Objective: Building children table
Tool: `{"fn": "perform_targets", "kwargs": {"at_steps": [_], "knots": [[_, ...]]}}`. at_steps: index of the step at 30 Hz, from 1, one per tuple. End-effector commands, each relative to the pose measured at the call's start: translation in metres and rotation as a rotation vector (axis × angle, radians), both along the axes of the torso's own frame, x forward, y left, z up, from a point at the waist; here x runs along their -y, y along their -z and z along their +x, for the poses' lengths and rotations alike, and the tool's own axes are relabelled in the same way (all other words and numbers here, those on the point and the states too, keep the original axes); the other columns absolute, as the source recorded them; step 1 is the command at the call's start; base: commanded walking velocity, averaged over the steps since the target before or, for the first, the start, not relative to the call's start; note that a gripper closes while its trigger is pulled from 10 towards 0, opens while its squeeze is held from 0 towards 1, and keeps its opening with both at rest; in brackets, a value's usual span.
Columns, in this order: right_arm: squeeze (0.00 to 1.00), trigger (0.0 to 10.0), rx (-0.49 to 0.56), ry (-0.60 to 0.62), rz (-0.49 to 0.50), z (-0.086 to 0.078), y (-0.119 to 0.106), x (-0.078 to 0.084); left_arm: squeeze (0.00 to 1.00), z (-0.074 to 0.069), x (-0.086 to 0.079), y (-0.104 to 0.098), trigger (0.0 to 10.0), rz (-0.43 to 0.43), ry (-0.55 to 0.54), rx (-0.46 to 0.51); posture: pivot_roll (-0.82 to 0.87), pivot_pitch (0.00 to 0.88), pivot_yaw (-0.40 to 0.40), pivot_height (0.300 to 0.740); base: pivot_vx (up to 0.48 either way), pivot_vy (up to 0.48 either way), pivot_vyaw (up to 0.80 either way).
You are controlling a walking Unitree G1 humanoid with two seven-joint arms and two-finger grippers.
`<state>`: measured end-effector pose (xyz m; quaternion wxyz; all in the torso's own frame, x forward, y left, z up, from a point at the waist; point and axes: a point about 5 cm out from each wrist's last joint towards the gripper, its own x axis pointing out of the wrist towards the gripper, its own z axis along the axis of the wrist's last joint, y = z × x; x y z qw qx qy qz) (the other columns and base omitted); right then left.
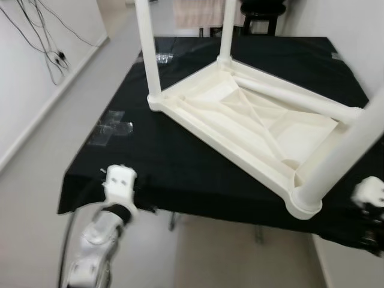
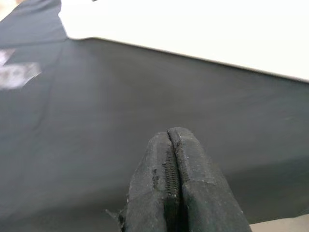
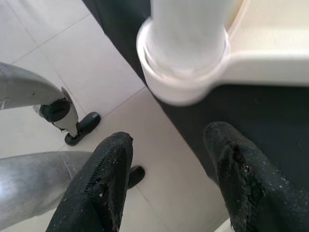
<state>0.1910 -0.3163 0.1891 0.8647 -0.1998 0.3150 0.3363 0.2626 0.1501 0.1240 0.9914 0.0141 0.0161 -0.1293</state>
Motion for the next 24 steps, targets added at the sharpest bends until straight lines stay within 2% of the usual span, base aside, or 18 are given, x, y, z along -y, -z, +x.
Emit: {"fn": "perform_targets", "kwargs": {"at_steps": [1,4,6,10,12,14,16,18,19,21,22,24], "knots": [[0.0,10.0,-0.019,-0.032,0.003,-0.002,-0.001,-0.003,0.0,-0.002,-0.003,0.002,10.0,0.0,-0.006,-0.008,-0.03,0.119,0.001,0.74,0.0,0.0,0.0],[0.0,10.0,0.015,-0.008,-0.022,0.006,-0.002,0.0,0.0,-0.001,-0.002,0.001,10.0,0.0,-0.002,-0.008,-0.03,0.12,0.0,0.74,0.0,0.0,0.0],[0.0,10.0,0.091,0.014,-0.015,0.016,-0.008,0.0,0.0,-0.002,-0.002,0.002,10.0,0.001,0.001,-0.008,-0.02,0.118,-0.001,0.74,0.0,0.0,0.0],[0.0,10.0,0.255,-0.076,0.107,0.03,-0.026,-0.025,0.0,-0.002,-0.002,0.003,10.0,-0.001,0.005,-0.012,-0.03,0.116,0.002,0.74,0.0,0.0,0.0],[0.0,10.0,0.343,-0.076,0.142,0.045,-0.028,-0.041,0.0,-0.002,0.0,0.004,10.0,0.0,0.011,-0.016,-0.03,0.116,0.003,0.74,0.0,0.0,0.0],[0.0,10.0,0.382,-0.094,0.169,0.054,-0.028,-0.054,0.0,-0.002,0.002,0.004,10.0,0.004,0.017,-0.017,-0.02,0.112,0.003,0.74,0.0,0.0,0.0],[0.0,10.0,0.392,-0.111,0.184,0.056,-0.028,-0.06,0.0,-0.001,0.002,0.004,10.0,0.006,0.02,-0.016,-0.02,0.112,0.003,0.74,0.0,0.0,0.0],[0.0,10.0,0.4,-0.208,0.249,0.065,-0.024,-0.09,0.0,-0.001,0.004,0.003,10.0,0.018,0.031,-0.009,0.0,0.11,-0.001,0.74,0.0,0.0,0.0],[0.0,10.0,0.4,-0.208,0.249,0.065,-0.024,-0.09,0.0,-0.001,0.004,0.003,10.0,0.018,0.031,-0.009,0.0,0.11,-0.001,0.74,0.0,0.0,0.0],[0.0,10.0,0.403,-0.293,0.291,0.072,-0.023,-0.116,0.0,-0.002,0.004,0.003,10.0,0.022,0.033,-0.007,0.0,0.106,-0.002,0.74,0.0,0.0,0.0],[0.0,10.0,0.403,-0.293,0.291,0.072,-0.023,-0.116,0.0,-0.002,0.004,0.003,10.0,0.022,0.033,-0.007,0.0,0.106,-0.002,0.74,0.0,0.0,0.0],[0.0,10.0,0.432,-0.415,0.366,0.084,-0.024,-0.163,0.0,-0.002,0.004,0.003,10.0,0.026,0.033,-0.005,0.01,0.1,-0.006,0.74,0.0,0.0,0.0]]}}
